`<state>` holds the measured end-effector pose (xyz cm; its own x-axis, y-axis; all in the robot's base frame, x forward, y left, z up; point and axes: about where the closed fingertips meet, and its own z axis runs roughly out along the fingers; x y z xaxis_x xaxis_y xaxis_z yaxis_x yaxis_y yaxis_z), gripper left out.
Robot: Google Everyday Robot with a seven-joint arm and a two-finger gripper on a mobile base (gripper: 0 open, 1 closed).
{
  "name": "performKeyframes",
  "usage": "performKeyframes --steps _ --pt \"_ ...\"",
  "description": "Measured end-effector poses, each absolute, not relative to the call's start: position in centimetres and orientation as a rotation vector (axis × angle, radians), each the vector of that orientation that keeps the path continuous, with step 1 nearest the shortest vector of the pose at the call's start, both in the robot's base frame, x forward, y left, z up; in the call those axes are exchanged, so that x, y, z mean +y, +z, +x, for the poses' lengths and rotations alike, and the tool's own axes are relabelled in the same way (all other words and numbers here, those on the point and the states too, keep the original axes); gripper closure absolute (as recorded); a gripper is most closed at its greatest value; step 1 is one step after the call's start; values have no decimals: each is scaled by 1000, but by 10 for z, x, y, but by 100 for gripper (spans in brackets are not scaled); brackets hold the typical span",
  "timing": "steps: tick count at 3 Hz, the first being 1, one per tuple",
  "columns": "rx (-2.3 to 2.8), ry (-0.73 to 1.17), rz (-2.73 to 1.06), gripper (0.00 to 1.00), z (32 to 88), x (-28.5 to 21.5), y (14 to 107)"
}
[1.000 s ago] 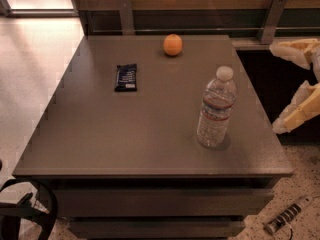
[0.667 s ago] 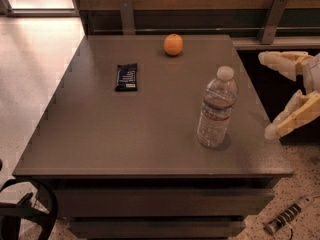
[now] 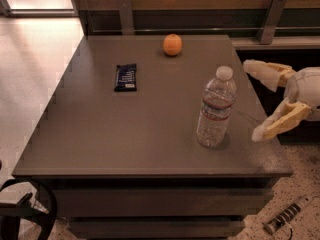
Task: Move water bottle near orange
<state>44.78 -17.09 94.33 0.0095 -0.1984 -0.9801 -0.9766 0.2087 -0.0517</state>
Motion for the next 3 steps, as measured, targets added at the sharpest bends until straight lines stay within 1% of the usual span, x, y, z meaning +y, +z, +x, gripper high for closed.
performKeyframes --steps 2,3 --pt "1382 1000 -1137 1 463 -137 928" --pt "1379 1001 -1144 22 463 -136 929"
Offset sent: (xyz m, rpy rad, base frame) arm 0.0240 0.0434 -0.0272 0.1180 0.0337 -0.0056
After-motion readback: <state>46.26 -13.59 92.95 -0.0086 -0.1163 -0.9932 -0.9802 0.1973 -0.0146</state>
